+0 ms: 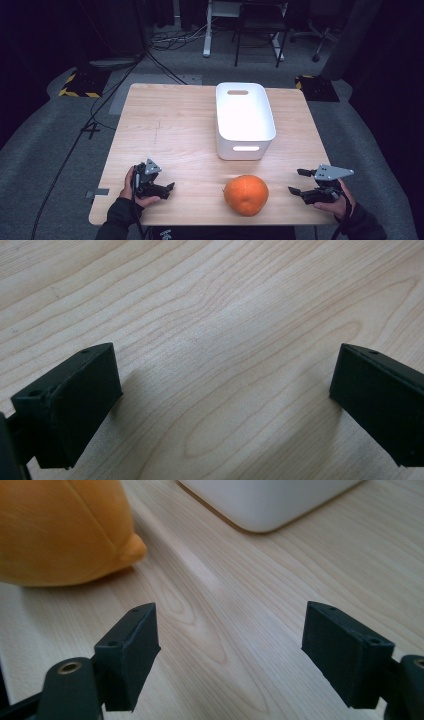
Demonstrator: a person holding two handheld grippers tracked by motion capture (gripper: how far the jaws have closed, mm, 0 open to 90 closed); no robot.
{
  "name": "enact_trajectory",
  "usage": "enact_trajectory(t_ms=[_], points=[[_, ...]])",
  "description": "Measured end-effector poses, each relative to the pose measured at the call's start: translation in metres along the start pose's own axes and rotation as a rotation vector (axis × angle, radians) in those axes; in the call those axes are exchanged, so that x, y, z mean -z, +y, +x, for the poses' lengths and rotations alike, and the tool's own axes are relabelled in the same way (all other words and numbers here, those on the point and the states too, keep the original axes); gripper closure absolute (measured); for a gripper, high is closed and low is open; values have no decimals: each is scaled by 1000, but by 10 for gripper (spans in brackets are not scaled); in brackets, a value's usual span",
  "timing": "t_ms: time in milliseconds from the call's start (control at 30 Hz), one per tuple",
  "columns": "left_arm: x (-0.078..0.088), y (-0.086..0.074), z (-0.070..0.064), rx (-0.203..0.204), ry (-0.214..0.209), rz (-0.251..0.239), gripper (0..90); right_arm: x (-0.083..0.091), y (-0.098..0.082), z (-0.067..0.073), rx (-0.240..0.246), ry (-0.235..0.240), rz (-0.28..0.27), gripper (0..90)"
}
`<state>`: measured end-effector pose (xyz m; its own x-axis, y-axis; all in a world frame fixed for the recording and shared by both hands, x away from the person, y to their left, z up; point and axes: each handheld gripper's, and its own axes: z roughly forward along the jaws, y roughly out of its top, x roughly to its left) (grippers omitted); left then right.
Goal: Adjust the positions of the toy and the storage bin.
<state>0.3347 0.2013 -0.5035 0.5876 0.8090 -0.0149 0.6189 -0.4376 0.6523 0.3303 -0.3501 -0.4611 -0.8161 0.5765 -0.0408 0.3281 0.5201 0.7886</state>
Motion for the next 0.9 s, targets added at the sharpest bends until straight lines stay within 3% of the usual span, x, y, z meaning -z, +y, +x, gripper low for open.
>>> enact_trajectory(t_ms=[267, 733, 900], points=[[0, 0, 0, 1, -3, -1, 3, 3, 18, 15, 40, 61, -42, 220], [0, 0, 0, 0, -1, -1, 3, -1, 50, 37, 130, 125, -77, 209], [0, 0, 0, 2, -2, 0, 3, -2, 61, 45, 142, 147, -98, 209]])
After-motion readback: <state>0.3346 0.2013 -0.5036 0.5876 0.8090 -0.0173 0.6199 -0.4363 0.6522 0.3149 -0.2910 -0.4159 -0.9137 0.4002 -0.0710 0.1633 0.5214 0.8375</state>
